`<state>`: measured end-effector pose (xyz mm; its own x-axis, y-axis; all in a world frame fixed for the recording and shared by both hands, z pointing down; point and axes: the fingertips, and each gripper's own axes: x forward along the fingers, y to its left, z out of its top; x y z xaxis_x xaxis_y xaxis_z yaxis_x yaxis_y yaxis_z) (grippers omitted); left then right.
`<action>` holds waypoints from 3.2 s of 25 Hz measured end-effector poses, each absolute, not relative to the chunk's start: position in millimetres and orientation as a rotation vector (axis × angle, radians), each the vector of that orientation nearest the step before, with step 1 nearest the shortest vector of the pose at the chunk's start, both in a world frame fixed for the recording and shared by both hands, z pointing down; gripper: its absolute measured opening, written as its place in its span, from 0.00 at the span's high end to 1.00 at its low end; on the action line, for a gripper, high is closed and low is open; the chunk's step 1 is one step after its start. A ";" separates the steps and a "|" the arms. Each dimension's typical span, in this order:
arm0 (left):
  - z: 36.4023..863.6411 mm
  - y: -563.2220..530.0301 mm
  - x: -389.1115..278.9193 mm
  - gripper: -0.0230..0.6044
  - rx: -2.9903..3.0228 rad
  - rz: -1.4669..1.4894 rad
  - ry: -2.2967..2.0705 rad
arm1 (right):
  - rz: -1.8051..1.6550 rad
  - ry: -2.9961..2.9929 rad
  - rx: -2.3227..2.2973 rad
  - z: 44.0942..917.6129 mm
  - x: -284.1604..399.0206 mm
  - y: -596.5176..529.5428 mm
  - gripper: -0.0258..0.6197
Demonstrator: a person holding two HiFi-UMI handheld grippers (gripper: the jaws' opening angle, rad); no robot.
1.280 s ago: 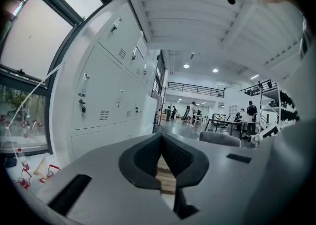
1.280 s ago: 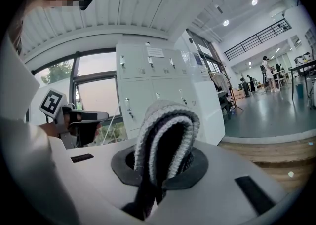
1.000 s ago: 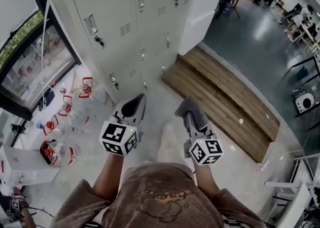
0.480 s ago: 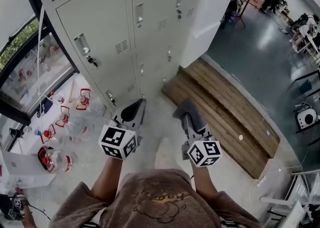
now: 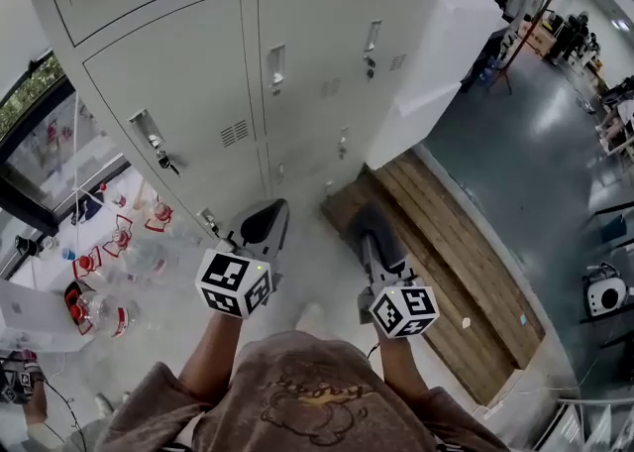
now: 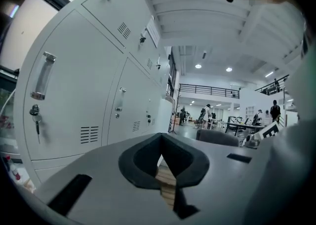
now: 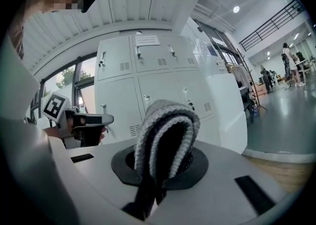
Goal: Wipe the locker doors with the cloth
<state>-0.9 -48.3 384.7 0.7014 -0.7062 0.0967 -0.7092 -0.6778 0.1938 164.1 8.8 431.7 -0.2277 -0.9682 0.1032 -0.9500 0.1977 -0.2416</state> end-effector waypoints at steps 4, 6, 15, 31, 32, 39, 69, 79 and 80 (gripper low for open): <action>374.5 -76.1 17.8 0.97 2.684 -0.008 -1.189 | -0.385 2.420 -1.852 424.4 182.8 -24.3 0.90; 371.8 -87.2 22.0 0.97 2.673 -0.018 -1.223 | -0.383 2.458 -1.820 424.1 186.5 -38.1 0.90; 372.2 -115.9 11.2 0.97 2.641 0.025 -1.333 | -0.399 2.558 -1.669 425.4 172.5 -87.3 0.90; 364.6 -153.4 -7.7 0.97 2.657 -0.009 -1.297 | -0.406 2.554 -1.637 419.5 146.6 -126.0 0.90; 364.4 -154.6 -7.9 0.97 2.660 -0.011 -1.294 | -0.401 2.555 -1.635 418.4 145.7 -127.5 0.90; 360.3 -161.3 -7.5 0.97 2.675 -0.032 -1.284 | -0.341 2.578 -1.585 398.3 142.4 -139.7 0.90; 370.8 -168.8 -23.5 0.97 2.660 0.021 -1.303 | 0.072 2.838 -1.053 204.5 35.0 -249.9 0.90; 372.3 -177.6 -27.9 0.97 2.661 0.026 -1.297 | 0.171 2.886 -1.012 182.3 0.6 -275.8 0.90; 372.1 -178.6 -27.6 0.97 2.664 0.027 -1.294 | 0.183 2.891 -1.020 182.7 -0.8 -279.0 0.90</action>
<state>-27.6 -178.6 372.1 0.6212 -0.7779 0.0946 -0.7812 -0.6052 0.1535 -0.8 -279.0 182.7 -0.7773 -0.6202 -0.1056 -0.6286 0.7727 0.0886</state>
